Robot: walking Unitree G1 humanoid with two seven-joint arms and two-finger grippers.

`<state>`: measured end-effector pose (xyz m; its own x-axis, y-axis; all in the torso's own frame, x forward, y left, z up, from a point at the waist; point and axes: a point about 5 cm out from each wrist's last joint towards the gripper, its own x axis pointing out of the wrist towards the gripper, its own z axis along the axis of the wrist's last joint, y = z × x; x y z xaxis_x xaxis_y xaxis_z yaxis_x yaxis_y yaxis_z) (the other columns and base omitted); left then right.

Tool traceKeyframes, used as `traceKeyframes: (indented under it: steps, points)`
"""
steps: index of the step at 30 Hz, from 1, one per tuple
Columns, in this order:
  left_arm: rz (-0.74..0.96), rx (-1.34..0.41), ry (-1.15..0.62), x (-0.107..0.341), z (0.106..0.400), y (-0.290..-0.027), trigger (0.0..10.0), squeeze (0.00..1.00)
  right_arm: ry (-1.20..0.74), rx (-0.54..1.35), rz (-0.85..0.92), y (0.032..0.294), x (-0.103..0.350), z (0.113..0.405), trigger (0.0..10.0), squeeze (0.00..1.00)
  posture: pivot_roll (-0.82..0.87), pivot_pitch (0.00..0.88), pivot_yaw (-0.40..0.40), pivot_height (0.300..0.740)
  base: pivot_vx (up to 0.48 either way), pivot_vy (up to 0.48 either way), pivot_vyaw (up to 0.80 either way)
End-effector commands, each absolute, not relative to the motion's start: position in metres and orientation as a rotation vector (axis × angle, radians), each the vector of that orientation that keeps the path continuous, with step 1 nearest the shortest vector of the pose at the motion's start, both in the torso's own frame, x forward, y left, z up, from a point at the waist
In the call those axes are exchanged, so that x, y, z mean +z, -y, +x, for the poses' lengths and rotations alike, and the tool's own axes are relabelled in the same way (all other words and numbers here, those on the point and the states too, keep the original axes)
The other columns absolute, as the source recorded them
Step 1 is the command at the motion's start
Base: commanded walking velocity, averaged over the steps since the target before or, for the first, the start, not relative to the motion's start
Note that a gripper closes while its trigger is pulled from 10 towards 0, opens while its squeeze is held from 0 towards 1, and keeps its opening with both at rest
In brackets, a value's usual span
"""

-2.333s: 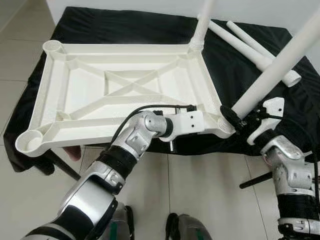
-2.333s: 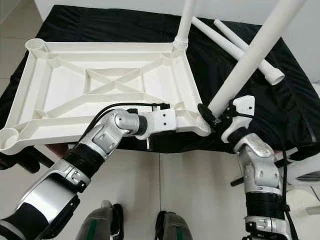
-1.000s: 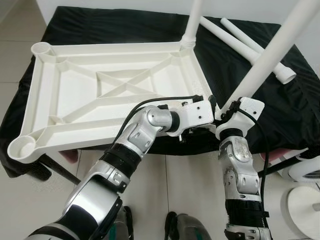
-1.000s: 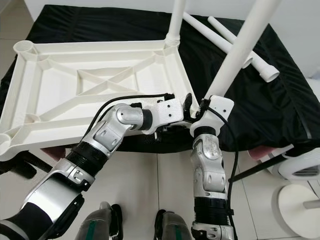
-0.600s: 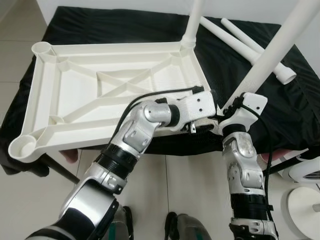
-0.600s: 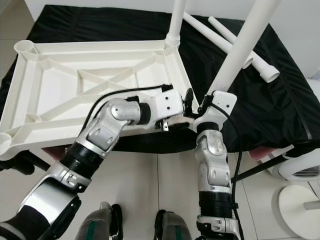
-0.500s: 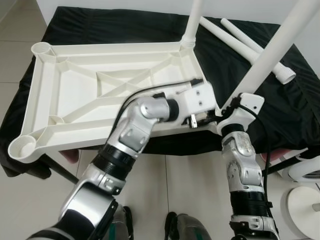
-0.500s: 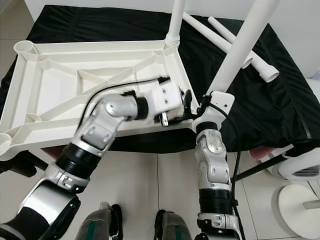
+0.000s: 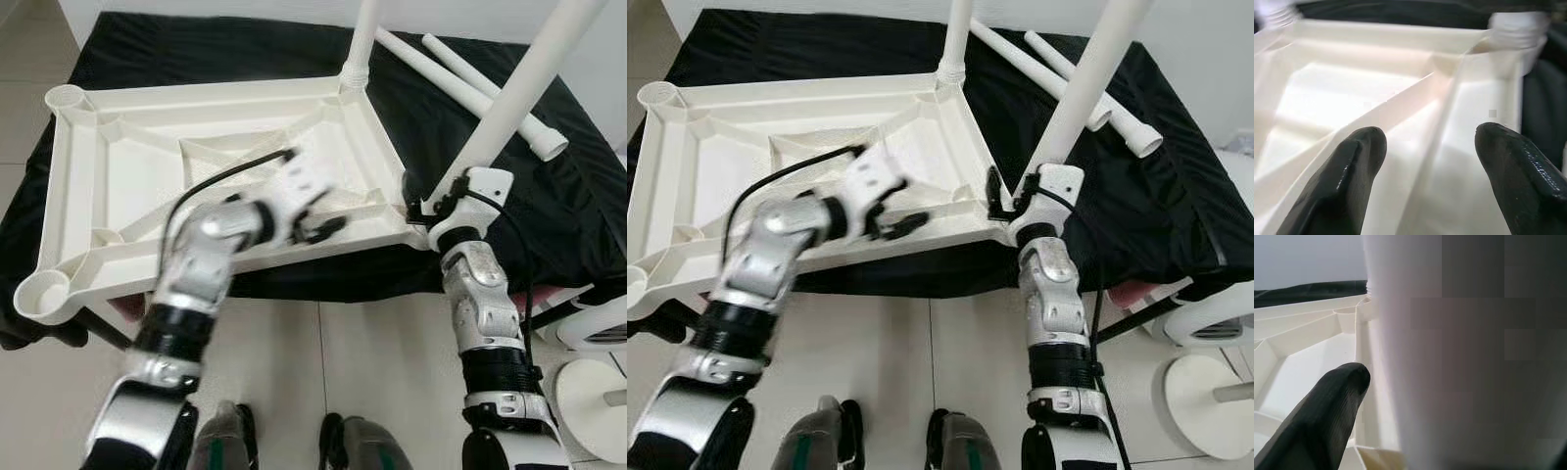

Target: Building children table

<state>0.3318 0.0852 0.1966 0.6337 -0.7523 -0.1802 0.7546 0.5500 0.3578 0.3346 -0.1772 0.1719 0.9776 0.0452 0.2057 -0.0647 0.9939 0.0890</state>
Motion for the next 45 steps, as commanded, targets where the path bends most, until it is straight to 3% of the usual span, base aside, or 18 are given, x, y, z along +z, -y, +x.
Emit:
traceKeyframes:
  steps: [1,3,6,8,10,15,22,27,33,45]
  points:
    - [0.399,-0.649,0.076,0.206,0.339,-0.087,10.0,0.0,0.207,0.074,0.099,0.174,0.172,0.336,10.0,0.0,0.07,0.136,-0.077,0.74,0.0,0.0,0.0]
    - [0.349,-0.596,0.091,0.211,0.341,-0.092,10.0,0.0,0.211,0.078,0.098,0.176,0.173,0.337,10.0,0.0,0.06,0.135,-0.076,0.74,0.0,0.0,0.0]
    - [0.168,-0.311,0.163,0.233,0.347,-0.118,10.0,0.0,0.233,0.062,0.099,0.188,0.178,0.347,10.0,0.0,0.06,0.127,-0.073,0.74,0.0,0.0,0.0]
    - [0.168,-0.311,0.163,0.233,0.347,-0.118,10.0,0.0,0.233,0.062,0.099,0.188,0.178,0.347,10.0,0.0,0.06,0.127,-0.073,0.74,0.0,0.0,0.0]
    - [0.069,-0.138,0.202,0.244,0.345,-0.132,10.0,0.0,0.258,0.07,0.108,0.198,0.186,0.357,10.0,0.0,0.07,0.123,-0.081,0.74,0.0,0.0,0.0]
    - [0.044,-0.097,0.225,0.247,0.339,-0.131,10.0,0.0,0.279,0.109,0.12,0.202,0.193,0.364,10.0,0.0,0.07,0.123,-0.085,0.74,0.0,0.0,0.0]
    - [0.043,-0.171,0.261,0.245,0.326,-0.115,10.0,0.0,0.288,0.27,0.032,0.208,0.204,0.375,10.0,0.0,0.09,0.13,-0.115,0.74,0.0,0.0,0.0]
    - [0.046,-0.232,0.245,0.233,0.326,-0.105,10.0,0.0,0.274,0.222,-0.084,0.219,0.205,0.38,10.0,0.0,0.09,0.136,-0.127,0.74,0.0,0.0,0.0]
    - [0.013,-0.232,0.227,0.227,0.326,-0.101,10.0,0.0,0.334,0.202,-0.052,0.22,0.214,0.379,10.0,0.0,0.08,0.134,-0.138,0.74,0.0,0.0,0.0]
    - [-0.087,-0.16,0.21,0.225,0.329,-0.119,10.0,0.0,0.382,0.169,0.067,0.203,0.193,0.36,10.0,0.0,0.07,0.091,-0.111,0.74,0.0,0.0,0.0]
